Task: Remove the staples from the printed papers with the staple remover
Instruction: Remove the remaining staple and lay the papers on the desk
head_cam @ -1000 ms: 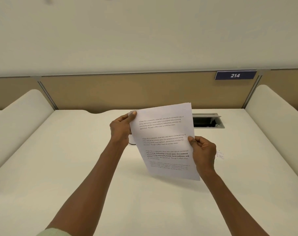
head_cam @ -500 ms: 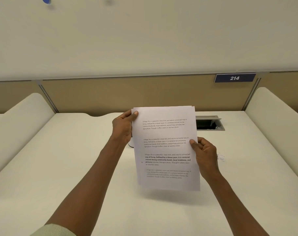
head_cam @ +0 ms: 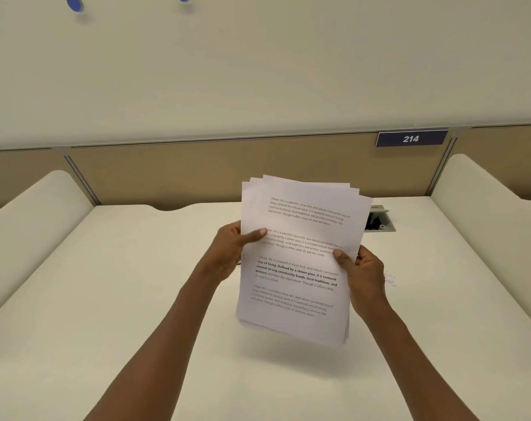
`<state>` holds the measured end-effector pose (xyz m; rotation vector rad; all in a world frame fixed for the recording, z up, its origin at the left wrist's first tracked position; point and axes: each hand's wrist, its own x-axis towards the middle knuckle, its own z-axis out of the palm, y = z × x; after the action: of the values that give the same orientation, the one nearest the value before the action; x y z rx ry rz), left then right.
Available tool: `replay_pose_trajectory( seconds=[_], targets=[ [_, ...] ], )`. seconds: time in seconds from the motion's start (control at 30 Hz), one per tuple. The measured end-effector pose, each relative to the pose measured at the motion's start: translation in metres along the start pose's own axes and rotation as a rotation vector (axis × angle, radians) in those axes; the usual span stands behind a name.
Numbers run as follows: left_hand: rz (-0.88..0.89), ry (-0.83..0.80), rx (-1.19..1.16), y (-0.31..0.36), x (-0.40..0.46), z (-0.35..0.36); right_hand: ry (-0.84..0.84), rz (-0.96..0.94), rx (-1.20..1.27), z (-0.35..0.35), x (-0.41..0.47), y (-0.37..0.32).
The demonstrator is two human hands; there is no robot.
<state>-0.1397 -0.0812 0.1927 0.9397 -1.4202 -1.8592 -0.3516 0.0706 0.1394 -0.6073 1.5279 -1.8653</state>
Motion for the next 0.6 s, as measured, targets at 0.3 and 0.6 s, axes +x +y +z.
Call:
replay_pose_trajectory(
  seconds=[0.3, 0.6],
  targets=[
    [0.144, 0.257, 0.244, -0.042, -0.01, 0.014, -0.065, -0.121, -0.317, 0.001, 0.0, 0.0],
    [0.314, 0.468, 0.291, -0.049, -0.019, 0.022, -0.084, -0.26, -0.345, 0.014, -0.002, -0.007]
  ],
)
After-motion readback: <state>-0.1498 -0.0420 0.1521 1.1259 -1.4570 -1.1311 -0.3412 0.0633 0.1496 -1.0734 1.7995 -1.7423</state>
